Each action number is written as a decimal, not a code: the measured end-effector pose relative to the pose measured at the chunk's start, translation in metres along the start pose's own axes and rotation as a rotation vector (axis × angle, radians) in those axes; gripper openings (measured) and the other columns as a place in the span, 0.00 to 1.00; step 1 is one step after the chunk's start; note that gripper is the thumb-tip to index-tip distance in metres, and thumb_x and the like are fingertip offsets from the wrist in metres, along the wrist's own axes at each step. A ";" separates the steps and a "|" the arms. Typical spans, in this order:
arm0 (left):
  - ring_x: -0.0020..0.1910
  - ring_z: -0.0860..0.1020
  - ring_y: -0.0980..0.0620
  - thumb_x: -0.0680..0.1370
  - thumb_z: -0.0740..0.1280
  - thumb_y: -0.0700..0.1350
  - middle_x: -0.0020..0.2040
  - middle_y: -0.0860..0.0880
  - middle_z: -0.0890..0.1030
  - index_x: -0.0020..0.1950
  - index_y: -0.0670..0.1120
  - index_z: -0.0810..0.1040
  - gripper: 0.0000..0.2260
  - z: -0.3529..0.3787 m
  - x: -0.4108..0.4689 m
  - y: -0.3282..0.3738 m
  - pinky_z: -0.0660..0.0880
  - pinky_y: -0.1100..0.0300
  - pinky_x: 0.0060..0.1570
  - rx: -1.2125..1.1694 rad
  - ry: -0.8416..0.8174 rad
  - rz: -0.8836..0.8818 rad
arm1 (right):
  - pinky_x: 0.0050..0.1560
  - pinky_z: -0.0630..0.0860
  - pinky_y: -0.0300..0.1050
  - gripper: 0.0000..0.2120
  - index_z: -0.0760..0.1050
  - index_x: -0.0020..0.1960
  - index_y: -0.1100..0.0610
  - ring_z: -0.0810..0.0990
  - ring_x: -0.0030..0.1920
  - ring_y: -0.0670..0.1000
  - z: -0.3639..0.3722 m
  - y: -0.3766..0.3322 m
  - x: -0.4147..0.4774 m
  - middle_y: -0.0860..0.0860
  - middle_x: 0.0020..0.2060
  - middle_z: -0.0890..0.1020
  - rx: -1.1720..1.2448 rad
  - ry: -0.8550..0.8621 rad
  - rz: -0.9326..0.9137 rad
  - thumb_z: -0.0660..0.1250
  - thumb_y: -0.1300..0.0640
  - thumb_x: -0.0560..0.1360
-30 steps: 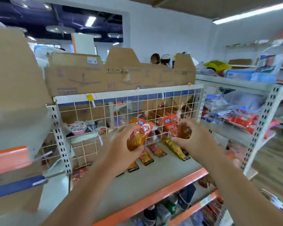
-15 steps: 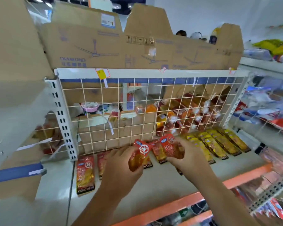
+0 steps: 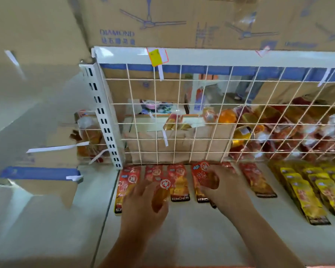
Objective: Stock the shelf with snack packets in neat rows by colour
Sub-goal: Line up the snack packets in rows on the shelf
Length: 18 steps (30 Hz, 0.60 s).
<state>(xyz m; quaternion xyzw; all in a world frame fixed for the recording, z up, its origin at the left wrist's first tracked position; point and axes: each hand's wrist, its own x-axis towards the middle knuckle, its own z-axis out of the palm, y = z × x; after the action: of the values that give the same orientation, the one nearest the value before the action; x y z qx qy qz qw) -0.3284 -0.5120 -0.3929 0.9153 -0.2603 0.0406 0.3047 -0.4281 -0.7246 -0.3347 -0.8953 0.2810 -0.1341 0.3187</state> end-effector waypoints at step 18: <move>0.61 0.75 0.50 0.77 0.63 0.65 0.61 0.56 0.79 0.62 0.57 0.78 0.19 0.050 0.025 0.010 0.66 0.45 0.64 0.281 0.163 -0.286 | 0.45 0.64 0.27 0.25 0.76 0.64 0.46 0.72 0.51 0.41 0.010 0.046 0.054 0.39 0.51 0.75 -0.037 -0.197 -0.203 0.77 0.45 0.69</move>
<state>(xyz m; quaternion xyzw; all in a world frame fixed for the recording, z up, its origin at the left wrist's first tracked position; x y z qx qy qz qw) -0.3162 -0.5589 -0.4228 0.9700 -0.0942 0.1071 0.1967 -0.3996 -0.7815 -0.3686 -0.9337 0.1587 -0.0717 0.3129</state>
